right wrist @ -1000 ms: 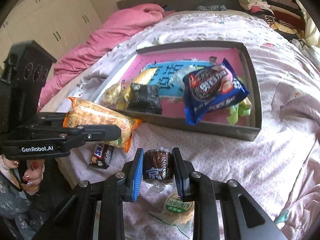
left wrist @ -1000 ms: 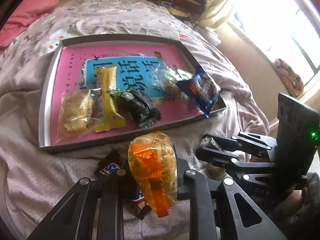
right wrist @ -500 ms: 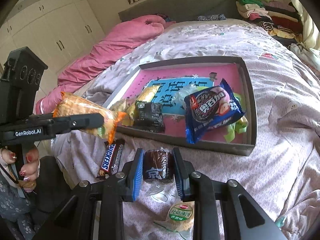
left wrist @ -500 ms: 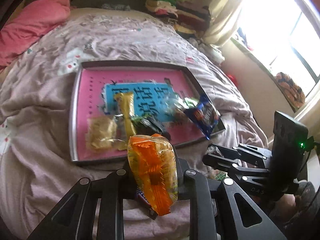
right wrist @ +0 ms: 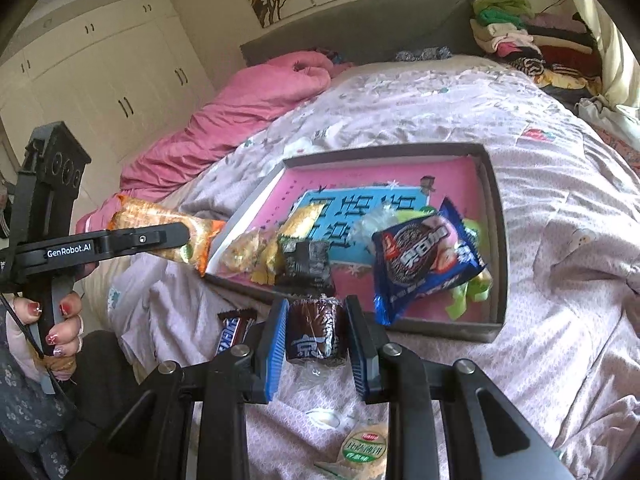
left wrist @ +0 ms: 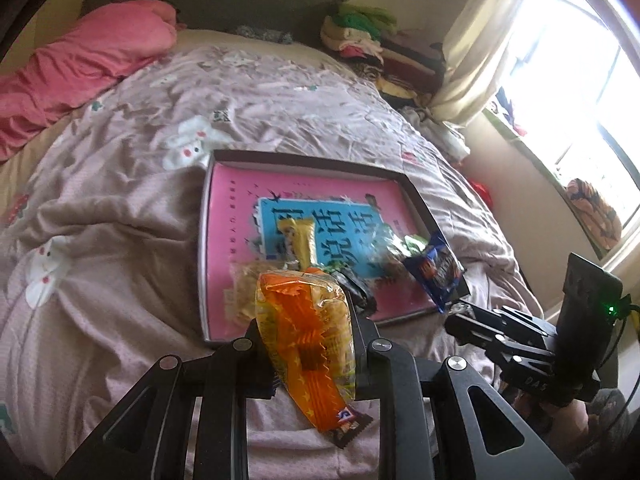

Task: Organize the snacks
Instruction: 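Lift the chocolate and orange bread bag up from the bed toward the tray, then carry the orange bread bag with the left gripper while the right carries the chocolate over the tray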

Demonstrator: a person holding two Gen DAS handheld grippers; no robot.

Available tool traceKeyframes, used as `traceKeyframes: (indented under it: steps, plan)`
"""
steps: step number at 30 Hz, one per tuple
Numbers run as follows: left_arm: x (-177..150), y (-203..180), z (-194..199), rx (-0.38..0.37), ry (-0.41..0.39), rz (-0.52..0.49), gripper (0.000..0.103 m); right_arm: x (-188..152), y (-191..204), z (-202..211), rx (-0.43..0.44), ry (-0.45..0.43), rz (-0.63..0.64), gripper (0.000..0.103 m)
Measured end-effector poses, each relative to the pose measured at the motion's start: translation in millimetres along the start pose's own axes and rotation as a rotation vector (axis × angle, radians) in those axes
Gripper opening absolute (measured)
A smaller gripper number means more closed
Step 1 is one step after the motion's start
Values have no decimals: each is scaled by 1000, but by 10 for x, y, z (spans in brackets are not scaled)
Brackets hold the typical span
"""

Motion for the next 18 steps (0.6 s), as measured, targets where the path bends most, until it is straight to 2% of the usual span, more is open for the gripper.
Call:
traceKeyframes:
  steps: [10,18]
  plan:
    - [61,196,89,15,-52,60,24,133,-77,56,-13,-54,-21,28]
    - [40,405,42,20,-75,135,24,156,-95,48,-19,-58,-21,28]
Point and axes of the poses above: each gripper's, at about its wrist camera, not at the fingertips, and z roughly against the way its jaws point, y to its left, x to its top, the point moved 7 cm from there along -z, roughly the way its jaws point, and after that the axes turned 10 degrees about -z, right-handed, at the moved point
